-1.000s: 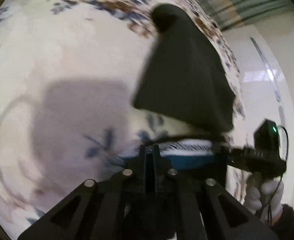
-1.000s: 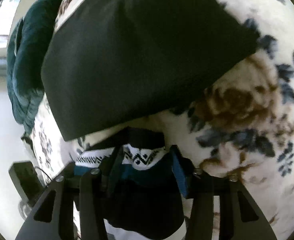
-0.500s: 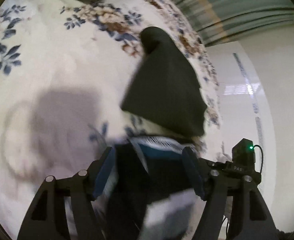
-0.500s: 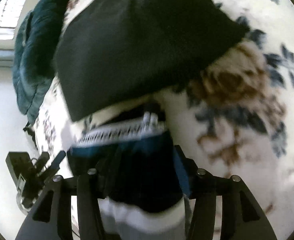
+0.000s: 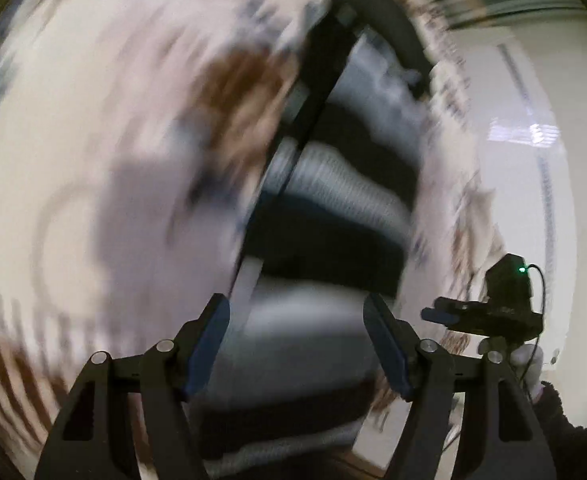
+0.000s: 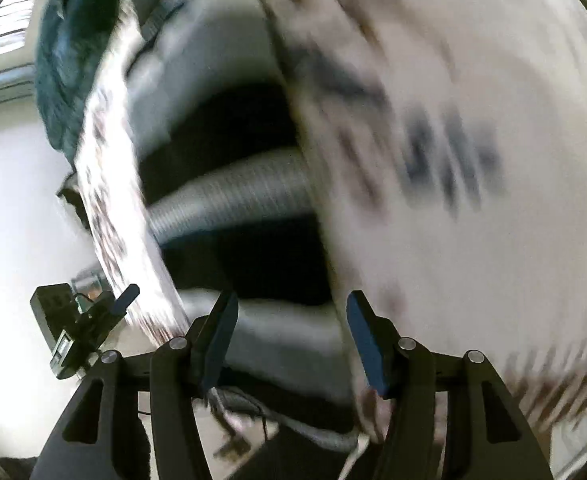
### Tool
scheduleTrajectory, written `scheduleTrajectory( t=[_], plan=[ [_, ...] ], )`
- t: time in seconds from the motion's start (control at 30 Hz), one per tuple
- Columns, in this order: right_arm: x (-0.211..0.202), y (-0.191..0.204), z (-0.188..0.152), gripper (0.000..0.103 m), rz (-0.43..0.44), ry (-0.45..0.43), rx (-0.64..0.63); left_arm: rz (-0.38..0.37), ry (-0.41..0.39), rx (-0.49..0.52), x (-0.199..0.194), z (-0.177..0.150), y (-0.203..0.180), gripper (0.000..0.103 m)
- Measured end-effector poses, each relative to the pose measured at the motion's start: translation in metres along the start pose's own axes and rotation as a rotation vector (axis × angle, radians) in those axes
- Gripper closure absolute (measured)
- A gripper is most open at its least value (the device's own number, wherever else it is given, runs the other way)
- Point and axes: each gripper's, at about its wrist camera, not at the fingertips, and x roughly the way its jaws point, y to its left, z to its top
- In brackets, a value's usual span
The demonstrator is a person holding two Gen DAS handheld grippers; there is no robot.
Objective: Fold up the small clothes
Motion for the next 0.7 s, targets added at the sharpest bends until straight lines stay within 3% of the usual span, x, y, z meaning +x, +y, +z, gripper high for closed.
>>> scheduleTrajectory(
  t=[0.1,0.2,0.27,0.37,0.53,0.6,0.63,0.67,0.7],
  plan=[
    [0.028,-0.028,-0.050,0.044,0.012,0.073,0.040,0.029,0.067,-0.049,0.014,-0.050,0.027,0.036],
    [0.063,-0.046,-0.093,0.044,0.041,0.139,0.062,0.056,0.130,-0.064,0.033,-0.082,0.046,0.036],
    [0.089,-0.054,-0.117,0.044,0.070,0.177,0.048,0.049,0.131,-0.051,0.040,-0.094,0.051,0.036],
    [0.113,-0.064,-0.129,0.044,0.081,0.186,0.043,0.001,0.115,-0.041,0.049,-0.100,0.050,0.035],
    [0.141,-0.060,-0.139,0.043,0.171,0.169,0.024,-0.065,0.121,-0.007,0.056,-0.108,0.034,0.038],
    [0.152,-0.052,-0.141,0.044,0.195,0.165,0.033,-0.036,0.139,0.049,0.061,-0.114,0.025,0.067],
    [0.155,-0.046,-0.143,0.053,0.193,0.158,0.028,0.007,0.149,0.071,0.063,-0.116,0.022,0.093],
    [0.157,-0.042,-0.147,0.070,0.186,0.144,0.027,0.012,0.149,0.070,0.063,-0.118,0.023,0.093],
    [0.157,-0.040,-0.149,0.076,0.185,0.140,0.029,-0.010,0.141,0.038,0.059,-0.119,0.026,0.093]
  ],
)
